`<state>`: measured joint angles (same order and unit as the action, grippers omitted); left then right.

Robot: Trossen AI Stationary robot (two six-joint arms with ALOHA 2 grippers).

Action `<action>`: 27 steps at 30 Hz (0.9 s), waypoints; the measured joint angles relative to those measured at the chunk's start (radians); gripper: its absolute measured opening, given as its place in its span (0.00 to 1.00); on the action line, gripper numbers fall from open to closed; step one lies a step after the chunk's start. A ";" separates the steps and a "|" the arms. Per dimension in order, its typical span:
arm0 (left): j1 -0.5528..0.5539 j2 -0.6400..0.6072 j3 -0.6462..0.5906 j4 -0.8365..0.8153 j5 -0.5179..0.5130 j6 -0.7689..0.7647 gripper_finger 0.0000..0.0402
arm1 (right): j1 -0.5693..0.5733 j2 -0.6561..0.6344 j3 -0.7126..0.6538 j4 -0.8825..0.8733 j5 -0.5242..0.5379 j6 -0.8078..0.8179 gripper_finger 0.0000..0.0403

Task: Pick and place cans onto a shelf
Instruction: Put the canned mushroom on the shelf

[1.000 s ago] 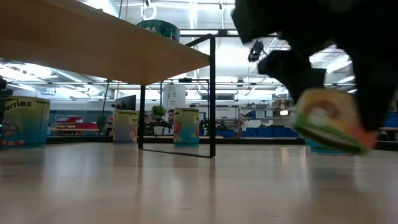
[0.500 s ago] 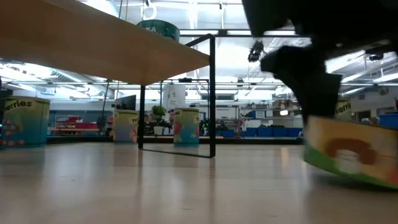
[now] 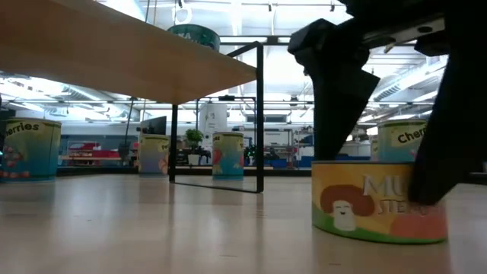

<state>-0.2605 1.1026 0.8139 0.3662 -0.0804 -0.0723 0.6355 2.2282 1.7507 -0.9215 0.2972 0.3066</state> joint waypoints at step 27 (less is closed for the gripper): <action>-0.218 0.726 0.641 -0.455 -0.186 -0.098 0.68 | 0.142 -0.235 -0.497 0.421 0.171 0.342 0.86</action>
<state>-0.4788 1.8282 1.4548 -0.0890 -0.2667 -0.1698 0.7777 1.9934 1.2539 -0.5001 0.4685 0.6484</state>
